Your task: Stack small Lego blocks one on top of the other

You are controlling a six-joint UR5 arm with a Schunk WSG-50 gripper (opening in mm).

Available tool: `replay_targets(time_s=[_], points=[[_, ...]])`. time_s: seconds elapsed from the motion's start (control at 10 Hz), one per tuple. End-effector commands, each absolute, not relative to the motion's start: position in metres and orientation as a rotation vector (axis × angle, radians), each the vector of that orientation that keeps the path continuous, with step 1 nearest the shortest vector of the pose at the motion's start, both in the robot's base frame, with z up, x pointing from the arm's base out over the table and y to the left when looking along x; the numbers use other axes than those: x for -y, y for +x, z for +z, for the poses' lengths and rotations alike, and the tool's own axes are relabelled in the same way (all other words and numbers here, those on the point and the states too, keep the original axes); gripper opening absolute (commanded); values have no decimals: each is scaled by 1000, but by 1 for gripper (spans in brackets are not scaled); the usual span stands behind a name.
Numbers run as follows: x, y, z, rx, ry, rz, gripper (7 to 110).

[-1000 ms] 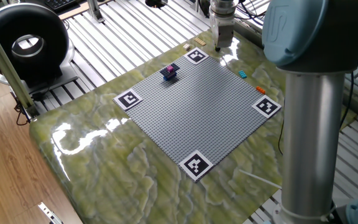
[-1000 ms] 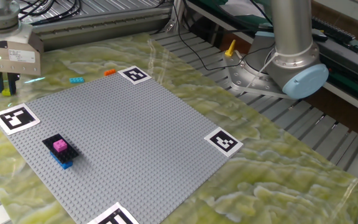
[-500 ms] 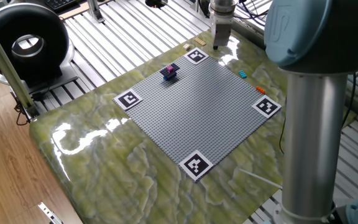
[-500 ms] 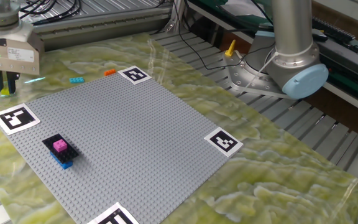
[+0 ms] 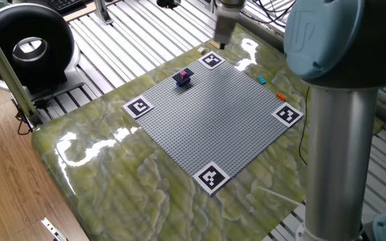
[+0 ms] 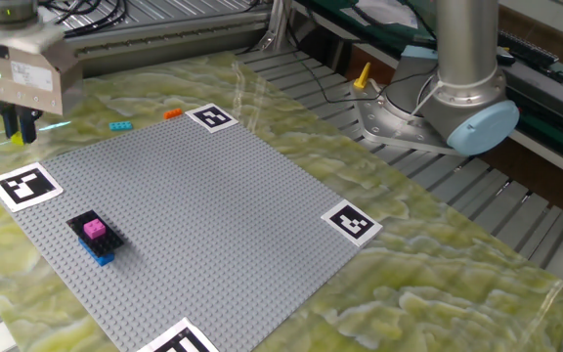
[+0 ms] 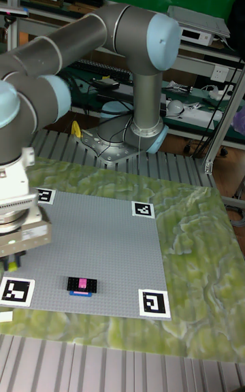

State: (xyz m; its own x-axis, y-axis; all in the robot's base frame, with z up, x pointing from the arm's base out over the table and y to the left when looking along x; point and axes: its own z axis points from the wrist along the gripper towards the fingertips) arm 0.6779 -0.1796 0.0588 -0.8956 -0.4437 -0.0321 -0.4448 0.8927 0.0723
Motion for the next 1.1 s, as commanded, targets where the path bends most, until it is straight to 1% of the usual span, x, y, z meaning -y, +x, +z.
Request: replay_targets(time_s=[0.0,0.1,0.3,0.4,0.5,0.6,0.8,1.0], points=[[141,687,89,-3089,-411,229,7],[135,685,88,-3093,-388,252,7],[128,687,79,-3089,-353,220,7],[138,688,75,-3106,-331,151,7],[167,693,74,-3102,-329,-34,7],[171,695,74,-3097,-303,-61,7],[162,692,74,-3102,-355,0,7],[159,692,74,-3091,-409,15,7]])
